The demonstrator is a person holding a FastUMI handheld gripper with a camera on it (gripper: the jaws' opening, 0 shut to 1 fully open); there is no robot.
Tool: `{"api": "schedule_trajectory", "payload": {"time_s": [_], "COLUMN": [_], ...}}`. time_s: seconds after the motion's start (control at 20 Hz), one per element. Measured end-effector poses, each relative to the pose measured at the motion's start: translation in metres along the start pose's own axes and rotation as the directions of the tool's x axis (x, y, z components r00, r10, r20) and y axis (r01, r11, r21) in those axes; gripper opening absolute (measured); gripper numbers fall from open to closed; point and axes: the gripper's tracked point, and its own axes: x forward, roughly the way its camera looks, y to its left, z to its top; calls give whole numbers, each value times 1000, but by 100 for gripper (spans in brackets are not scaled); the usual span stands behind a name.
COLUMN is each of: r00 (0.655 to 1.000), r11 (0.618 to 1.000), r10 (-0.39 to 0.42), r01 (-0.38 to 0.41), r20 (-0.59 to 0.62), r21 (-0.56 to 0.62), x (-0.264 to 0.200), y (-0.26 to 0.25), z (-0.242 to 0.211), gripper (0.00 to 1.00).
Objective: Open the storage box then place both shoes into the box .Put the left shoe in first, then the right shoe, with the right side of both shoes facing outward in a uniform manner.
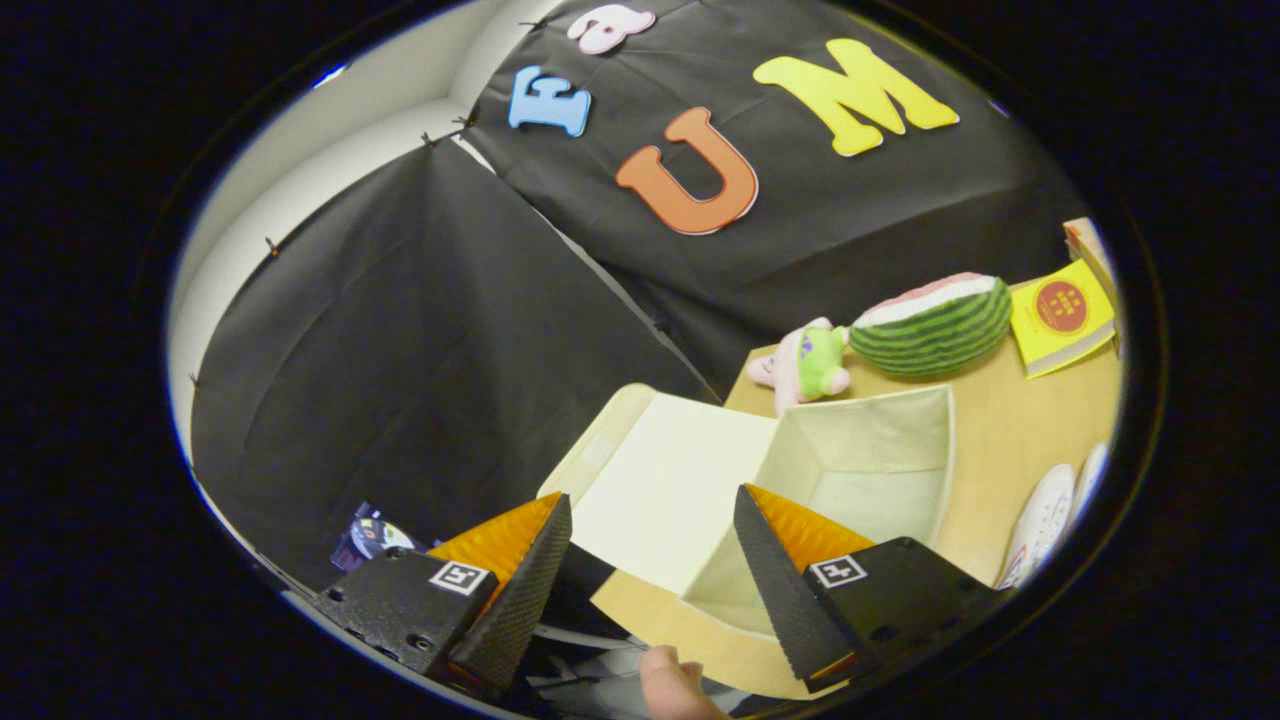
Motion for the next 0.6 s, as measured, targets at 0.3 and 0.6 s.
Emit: {"api": "schedule_trajectory", "payload": {"time_s": [0.3, 0.6], "r00": [977, 897], "r11": [977, 911], "r10": [-209, -412], "r01": [207, 411], "r20": [-41, -160], "r21": [-51, -37], "x": [-62, -119], "y": [-96, -194], "z": [-29, -72], "gripper": [100, 100]}}
